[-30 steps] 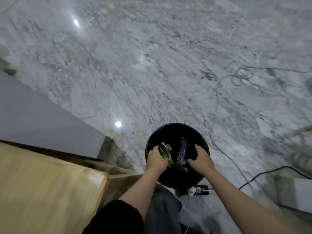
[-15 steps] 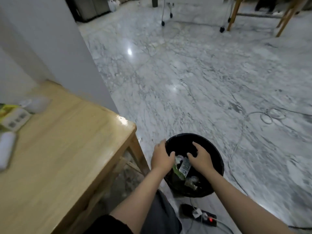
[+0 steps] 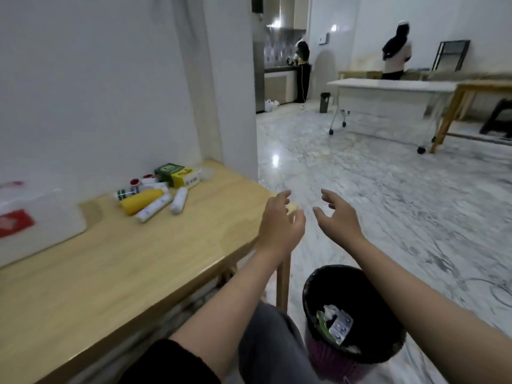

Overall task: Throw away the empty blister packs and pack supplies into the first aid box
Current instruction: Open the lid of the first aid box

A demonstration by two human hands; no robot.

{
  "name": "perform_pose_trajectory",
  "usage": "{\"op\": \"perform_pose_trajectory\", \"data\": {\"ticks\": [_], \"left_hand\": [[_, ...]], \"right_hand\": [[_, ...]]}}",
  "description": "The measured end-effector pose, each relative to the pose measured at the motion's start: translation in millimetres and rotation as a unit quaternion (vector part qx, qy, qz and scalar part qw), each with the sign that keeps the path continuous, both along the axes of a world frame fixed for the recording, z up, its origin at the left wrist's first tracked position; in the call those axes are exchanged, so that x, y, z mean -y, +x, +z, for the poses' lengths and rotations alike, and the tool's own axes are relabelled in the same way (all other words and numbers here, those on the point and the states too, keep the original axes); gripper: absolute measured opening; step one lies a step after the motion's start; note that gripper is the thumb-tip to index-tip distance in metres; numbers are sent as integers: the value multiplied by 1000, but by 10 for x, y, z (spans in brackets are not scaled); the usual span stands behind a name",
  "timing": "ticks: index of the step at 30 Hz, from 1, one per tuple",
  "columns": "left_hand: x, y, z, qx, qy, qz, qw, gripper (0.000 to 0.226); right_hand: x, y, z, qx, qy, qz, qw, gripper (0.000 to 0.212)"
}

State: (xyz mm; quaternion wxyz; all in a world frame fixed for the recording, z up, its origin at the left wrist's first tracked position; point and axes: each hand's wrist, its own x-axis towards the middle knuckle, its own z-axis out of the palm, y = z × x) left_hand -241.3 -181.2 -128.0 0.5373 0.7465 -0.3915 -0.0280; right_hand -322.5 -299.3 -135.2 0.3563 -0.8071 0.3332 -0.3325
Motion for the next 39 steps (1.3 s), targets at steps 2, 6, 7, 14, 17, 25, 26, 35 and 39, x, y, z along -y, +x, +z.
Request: {"op": "perform_pose_trajectory", "data": {"ticks": [2,6,7,14,17,25,26,35,39], "left_hand": [[-263,174,151,28,-16,48,998,49],[-832,610,306,66,-25,130,989,43],[-983,731,320,68,-26,145,987,41],[-2049,1525,393,75,-33,293,953,39],[-2447,1831,404,84,-34,347,934,40],[-3356,2428,310,170,10,486,857,47],[-3458,2484,281,186,32,494,849,48],[-3962,2701,42,192,122,452,862,69],[-3982,2779,50,227,107,466,849,63]], "right_hand": [[-222,223,202,22,-32,34,999,51],[-697,792,453,52,-74,96,991,47],[-821,951,485,58,-80,113,989,46],[-1710,2039,576,74,-74,252,962,36],[-2069,2434,602,74,-71,309,945,35],[-2760,3331,575,83,-136,436,886,40],[-2817,3417,558,75,-147,449,878,40],[-2927,3732,338,103,-164,470,861,36],[-2930,3758,299,112,-144,470,864,38]]}}
